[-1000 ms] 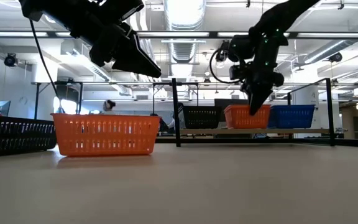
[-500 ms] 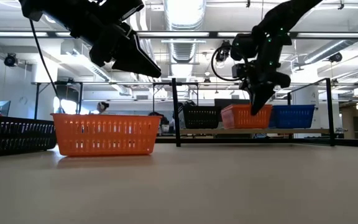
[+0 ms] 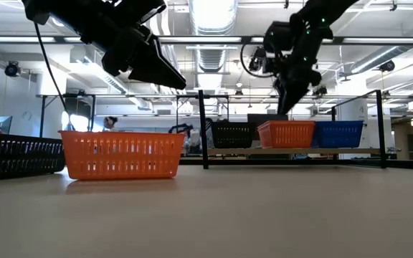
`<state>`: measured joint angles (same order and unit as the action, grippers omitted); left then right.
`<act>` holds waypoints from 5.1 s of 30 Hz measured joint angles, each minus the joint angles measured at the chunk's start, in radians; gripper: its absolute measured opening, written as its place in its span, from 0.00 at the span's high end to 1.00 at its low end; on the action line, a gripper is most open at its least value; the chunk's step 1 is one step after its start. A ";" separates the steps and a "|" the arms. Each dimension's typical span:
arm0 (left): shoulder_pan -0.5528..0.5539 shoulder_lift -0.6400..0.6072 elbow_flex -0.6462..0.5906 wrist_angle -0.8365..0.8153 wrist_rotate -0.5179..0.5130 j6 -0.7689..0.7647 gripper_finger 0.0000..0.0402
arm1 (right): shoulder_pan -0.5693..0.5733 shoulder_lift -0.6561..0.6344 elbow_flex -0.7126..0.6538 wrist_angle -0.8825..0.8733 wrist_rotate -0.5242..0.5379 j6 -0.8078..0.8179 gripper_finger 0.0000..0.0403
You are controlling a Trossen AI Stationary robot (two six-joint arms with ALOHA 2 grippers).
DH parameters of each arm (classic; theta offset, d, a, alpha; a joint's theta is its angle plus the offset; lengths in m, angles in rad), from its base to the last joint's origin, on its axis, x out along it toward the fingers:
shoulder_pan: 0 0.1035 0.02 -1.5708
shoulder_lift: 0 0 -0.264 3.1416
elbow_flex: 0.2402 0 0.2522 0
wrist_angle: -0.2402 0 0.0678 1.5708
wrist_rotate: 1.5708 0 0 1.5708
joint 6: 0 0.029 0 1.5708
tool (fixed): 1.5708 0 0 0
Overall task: Stack baskets on shelf by color
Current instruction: Adjust the stacked bins on the shelf, then stack the blue bin on the blue bins on the shelf
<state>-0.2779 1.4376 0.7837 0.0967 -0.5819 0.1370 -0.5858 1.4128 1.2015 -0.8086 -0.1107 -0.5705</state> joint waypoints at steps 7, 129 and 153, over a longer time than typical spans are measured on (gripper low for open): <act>0.000 0.000 0.000 0.000 0.001 0.000 0.65 | 0.136 0.017 -0.019 0.205 -0.099 -0.006 0.55; -0.819 0.216 0.426 -0.931 0.700 -1.694 0.65 | 1.032 0.356 -0.620 1.851 0.374 0.612 0.87; -0.817 0.265 0.438 -1.225 0.625 -1.562 0.65 | 1.032 0.403 -0.620 1.846 0.374 0.665 0.88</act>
<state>-1.0950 1.7023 1.2218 -1.1284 0.0427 -1.4246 0.4458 1.8160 0.5819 1.0378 0.2630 0.0942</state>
